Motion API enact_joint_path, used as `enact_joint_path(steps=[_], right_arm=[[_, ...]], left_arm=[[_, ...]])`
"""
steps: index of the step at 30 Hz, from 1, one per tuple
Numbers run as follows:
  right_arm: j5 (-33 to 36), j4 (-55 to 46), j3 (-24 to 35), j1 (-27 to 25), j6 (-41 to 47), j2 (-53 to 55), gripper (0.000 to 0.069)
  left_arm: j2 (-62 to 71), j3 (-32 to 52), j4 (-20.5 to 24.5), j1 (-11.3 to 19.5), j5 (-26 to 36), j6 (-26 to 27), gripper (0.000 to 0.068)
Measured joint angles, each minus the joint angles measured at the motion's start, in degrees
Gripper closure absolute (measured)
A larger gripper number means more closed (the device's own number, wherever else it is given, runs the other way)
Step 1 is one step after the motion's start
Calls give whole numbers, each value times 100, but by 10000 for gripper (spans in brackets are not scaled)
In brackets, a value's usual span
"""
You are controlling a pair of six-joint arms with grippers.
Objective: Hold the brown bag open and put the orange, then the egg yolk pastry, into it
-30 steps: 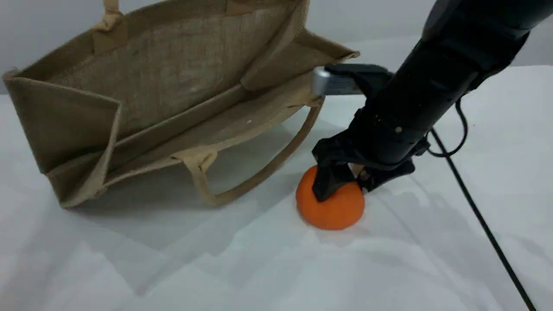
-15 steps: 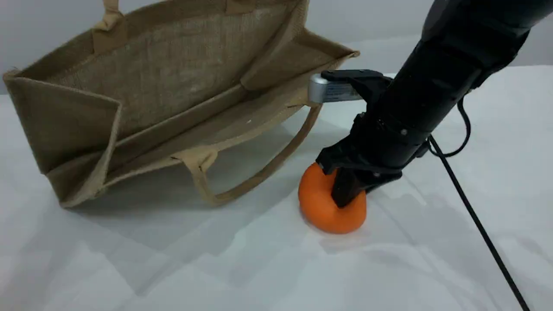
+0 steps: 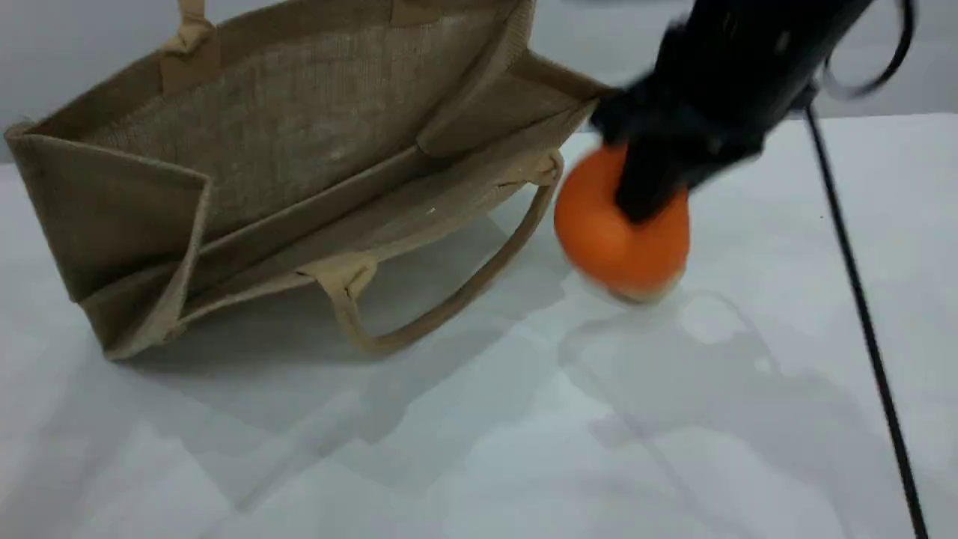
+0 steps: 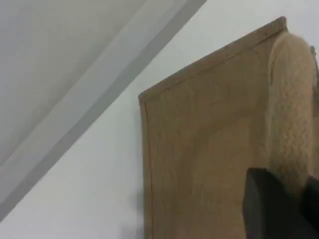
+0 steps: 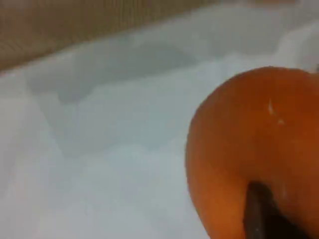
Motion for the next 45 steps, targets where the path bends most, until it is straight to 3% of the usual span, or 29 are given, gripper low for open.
enact_joint_path(steps=[8, 17, 21, 40, 45], right_arm=[[-1102, -46, 760, 705, -92, -1303, 654], [-2580, 1, 802, 1620, -99, -882, 654], [-2887, 1, 544, 1645, -86, -420, 654], [-2813, 138, -1251, 1656, -90, 1439, 654], [-2807, 127, -1684, 1656, -90, 1795, 621]], left_arm=[[0, 0, 0, 0, 0, 23, 596], [0, 0, -9, 0, 0, 23, 596], [0, 0, -29, 0, 0, 29, 596], [0, 0, -55, 0, 5, 17, 596], [0, 0, -55, 0, 5, -8, 596]])
